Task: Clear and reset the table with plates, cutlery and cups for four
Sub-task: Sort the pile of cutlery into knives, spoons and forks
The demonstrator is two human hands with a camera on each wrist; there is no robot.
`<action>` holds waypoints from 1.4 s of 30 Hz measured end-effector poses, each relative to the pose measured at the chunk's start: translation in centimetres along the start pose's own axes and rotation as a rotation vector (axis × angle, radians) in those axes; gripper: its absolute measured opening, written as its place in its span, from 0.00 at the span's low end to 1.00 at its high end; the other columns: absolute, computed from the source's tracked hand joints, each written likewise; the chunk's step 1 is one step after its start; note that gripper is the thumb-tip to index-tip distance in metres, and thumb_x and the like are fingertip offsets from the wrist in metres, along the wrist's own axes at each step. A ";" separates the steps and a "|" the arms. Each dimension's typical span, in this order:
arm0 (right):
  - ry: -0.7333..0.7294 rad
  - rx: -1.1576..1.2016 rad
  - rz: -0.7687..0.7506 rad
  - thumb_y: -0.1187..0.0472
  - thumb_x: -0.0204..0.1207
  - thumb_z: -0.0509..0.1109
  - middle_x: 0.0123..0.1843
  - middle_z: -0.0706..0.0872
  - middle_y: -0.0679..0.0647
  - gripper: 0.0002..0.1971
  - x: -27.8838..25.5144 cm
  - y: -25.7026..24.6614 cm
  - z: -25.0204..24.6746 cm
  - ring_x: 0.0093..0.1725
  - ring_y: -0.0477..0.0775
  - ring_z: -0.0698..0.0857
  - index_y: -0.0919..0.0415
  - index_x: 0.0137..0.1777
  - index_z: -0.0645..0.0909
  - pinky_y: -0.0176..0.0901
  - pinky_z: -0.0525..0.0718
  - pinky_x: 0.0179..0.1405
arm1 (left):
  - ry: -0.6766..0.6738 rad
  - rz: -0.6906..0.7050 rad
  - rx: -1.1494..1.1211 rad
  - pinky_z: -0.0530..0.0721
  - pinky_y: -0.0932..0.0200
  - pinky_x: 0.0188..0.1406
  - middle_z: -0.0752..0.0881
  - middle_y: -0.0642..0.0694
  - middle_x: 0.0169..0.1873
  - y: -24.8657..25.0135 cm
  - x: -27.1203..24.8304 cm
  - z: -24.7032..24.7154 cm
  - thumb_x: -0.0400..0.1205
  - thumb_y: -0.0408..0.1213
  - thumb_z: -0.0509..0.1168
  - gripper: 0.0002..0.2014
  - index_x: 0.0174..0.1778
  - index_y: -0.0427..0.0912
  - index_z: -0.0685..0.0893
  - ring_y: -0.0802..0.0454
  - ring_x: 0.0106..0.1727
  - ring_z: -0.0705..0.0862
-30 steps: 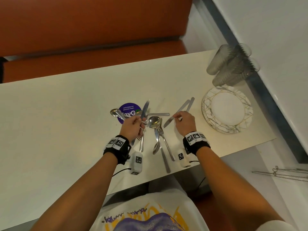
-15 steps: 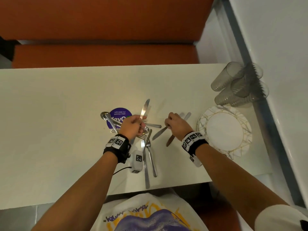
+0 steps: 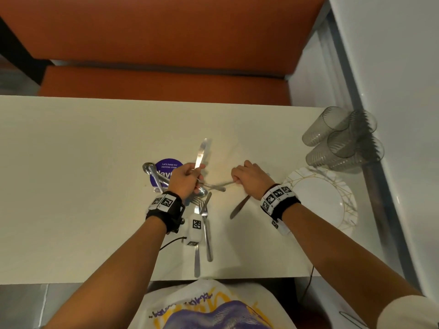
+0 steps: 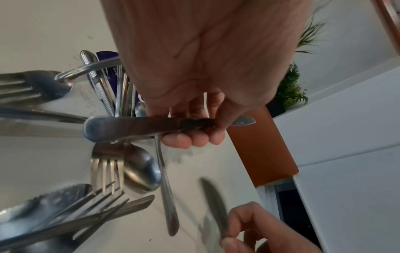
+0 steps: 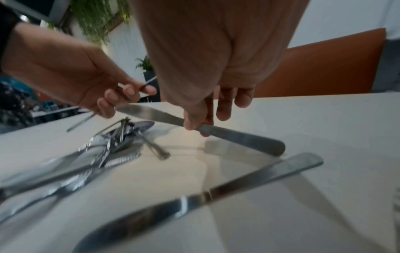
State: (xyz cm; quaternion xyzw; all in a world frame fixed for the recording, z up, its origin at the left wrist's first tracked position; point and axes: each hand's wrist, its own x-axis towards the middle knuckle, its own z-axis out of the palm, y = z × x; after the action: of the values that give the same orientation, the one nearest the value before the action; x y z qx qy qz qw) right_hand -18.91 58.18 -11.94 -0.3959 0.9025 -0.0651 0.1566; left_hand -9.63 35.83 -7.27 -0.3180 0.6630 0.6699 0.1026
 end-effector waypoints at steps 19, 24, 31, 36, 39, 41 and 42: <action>0.408 1.355 0.660 0.65 0.82 0.70 0.36 0.89 0.63 0.02 1.8 -12.7 -3.8 0.29 0.60 0.87 0.62 0.51 0.79 0.56 0.90 0.34 | -0.051 0.088 0.059 0.93 0.45 0.41 0.93 0.39 0.41 -0.6 -1.3 -1.9 0.91 0.34 0.60 0.10 0.60 0.41 0.88 0.42 0.41 0.94; 0.444 1.469 0.724 0.69 0.79 0.72 0.38 0.90 0.64 0.07 1.9 -15.8 -3.4 0.31 0.64 0.90 0.68 0.54 0.79 0.56 0.91 0.33 | -0.067 0.129 0.125 0.87 0.53 0.33 0.91 0.40 0.39 -1.7 -2.1 -3.4 0.91 0.39 0.60 0.10 0.56 0.45 0.87 0.46 0.35 0.90; 0.504 1.592 0.669 0.71 0.77 0.75 0.40 0.90 0.66 0.09 2.1 -19.2 -3.4 0.34 0.62 0.89 0.70 0.54 0.80 0.57 0.91 0.41 | -0.119 0.129 0.120 0.85 0.57 0.28 0.88 0.47 0.30 -1.9 -2.8 -7.4 0.91 0.39 0.63 0.09 0.55 0.43 0.88 0.52 0.29 0.85; 0.519 1.601 0.639 0.69 0.78 0.76 0.40 0.89 0.66 0.08 2.9 -21.5 -2.8 0.35 0.62 0.88 0.69 0.54 0.81 0.55 0.90 0.40 | -0.174 0.102 0.040 0.86 0.53 0.32 0.90 0.43 0.33 -2.0 -2.9 -9.5 0.91 0.38 0.64 0.10 0.53 0.39 0.89 0.49 0.32 0.87; 0.512 1.514 0.650 0.70 0.77 0.77 0.40 0.90 0.66 0.08 3.3 -22.3 -2.5 0.35 0.62 0.89 0.71 0.53 0.82 0.54 0.90 0.39 | -0.176 0.075 -0.006 0.91 0.50 0.35 0.93 0.37 0.39 -1.7 -3.1 -10.4 0.90 0.36 0.64 0.09 0.55 0.40 0.90 0.43 0.36 0.91; 0.498 1.420 0.661 0.72 0.77 0.76 0.40 0.91 0.65 0.07 3.6 -22.5 -2.4 0.35 0.61 0.90 0.71 0.52 0.83 0.51 0.90 0.37 | -0.187 0.043 -0.023 0.90 0.53 0.34 0.93 0.37 0.40 -1.5 -3.2 -10.8 0.90 0.34 0.62 0.10 0.54 0.40 0.90 0.42 0.39 0.93; 0.492 1.358 0.669 0.71 0.76 0.77 0.40 0.91 0.63 0.06 3.7 -22.6 -2.3 0.35 0.60 0.91 0.69 0.51 0.84 0.50 0.91 0.38 | -0.194 0.026 -0.035 0.89 0.54 0.33 0.94 0.37 0.40 -1.5 -3.3 -10.9 0.90 0.34 0.62 0.11 0.54 0.40 0.90 0.42 0.40 0.93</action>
State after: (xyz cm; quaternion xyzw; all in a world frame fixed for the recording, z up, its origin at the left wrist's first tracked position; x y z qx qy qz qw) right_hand -6.33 40.10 -5.18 0.1037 0.7452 -0.6361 0.1709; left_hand -3.11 26.53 -5.76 -0.2449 0.6423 0.7102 0.1521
